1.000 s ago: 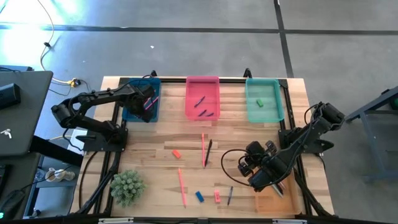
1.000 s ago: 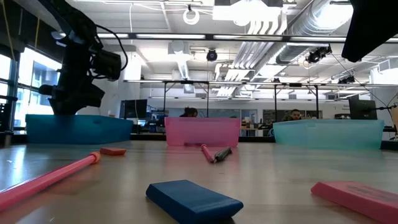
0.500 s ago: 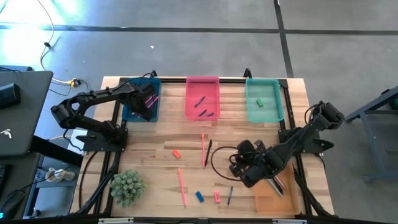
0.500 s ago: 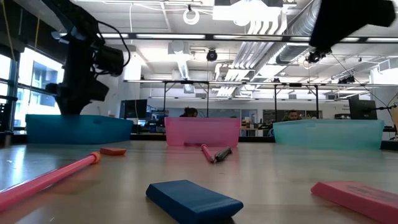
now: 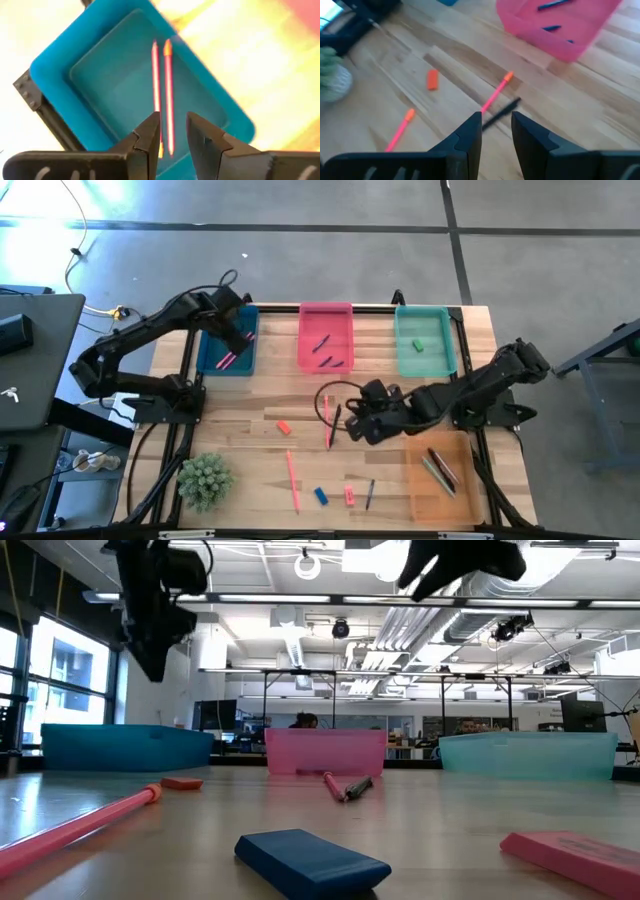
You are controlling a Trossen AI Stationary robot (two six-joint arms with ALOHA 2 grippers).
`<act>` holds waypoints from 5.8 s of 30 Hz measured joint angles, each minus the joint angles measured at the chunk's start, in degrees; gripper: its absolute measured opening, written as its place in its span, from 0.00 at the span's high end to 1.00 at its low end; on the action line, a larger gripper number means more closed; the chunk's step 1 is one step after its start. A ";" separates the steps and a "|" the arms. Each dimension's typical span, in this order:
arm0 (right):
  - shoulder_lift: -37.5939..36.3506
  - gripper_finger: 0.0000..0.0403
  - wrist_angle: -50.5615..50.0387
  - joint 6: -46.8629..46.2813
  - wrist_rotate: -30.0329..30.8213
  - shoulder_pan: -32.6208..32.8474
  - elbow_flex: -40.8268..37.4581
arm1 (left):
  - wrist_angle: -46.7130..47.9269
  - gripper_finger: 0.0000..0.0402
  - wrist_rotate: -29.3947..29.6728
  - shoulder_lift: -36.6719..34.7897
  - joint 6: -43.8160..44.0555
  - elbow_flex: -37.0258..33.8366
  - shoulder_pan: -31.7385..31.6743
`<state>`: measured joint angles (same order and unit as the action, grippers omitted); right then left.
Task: Sort crayons/erasers/pens/pencils in bins
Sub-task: Put the black pen into the orange bin
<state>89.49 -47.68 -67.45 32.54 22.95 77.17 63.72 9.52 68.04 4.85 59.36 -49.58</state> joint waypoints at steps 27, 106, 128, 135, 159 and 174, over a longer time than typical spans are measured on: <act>0.26 0.76 19.00 26.68 -10.72 -14.97 2.17 | -9.03 0.83 -10.84 -25.65 16.24 -11.24 19.71; 31.29 0.63 0.76 -22.74 -23.39 -16.09 8.37 | -7.52 0.83 0.13 -22.94 15.97 -11.24 30.62; 31.69 0.85 -4.36 -19.33 -26.76 -16.95 8.35 | -7.50 0.83 0.11 -22.94 13.42 -11.24 30.60; 31.67 0.92 -5.92 -13.85 -27.04 -16.93 8.33 | -7.50 0.83 0.11 -22.94 13.41 -11.24 30.62; 20.90 0.94 -8.20 -5.74 -20.51 -8.16 8.07 | -7.59 0.83 0.02 -22.94 13.41 -11.24 30.60; 7.81 0.95 -25.33 -7.38 -8.98 -3.49 8.17 | -7.61 0.83 -0.28 -22.94 13.44 -11.24 30.60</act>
<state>97.31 -73.00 -74.83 23.55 19.46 85.34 56.12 9.23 45.10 18.28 48.12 -18.98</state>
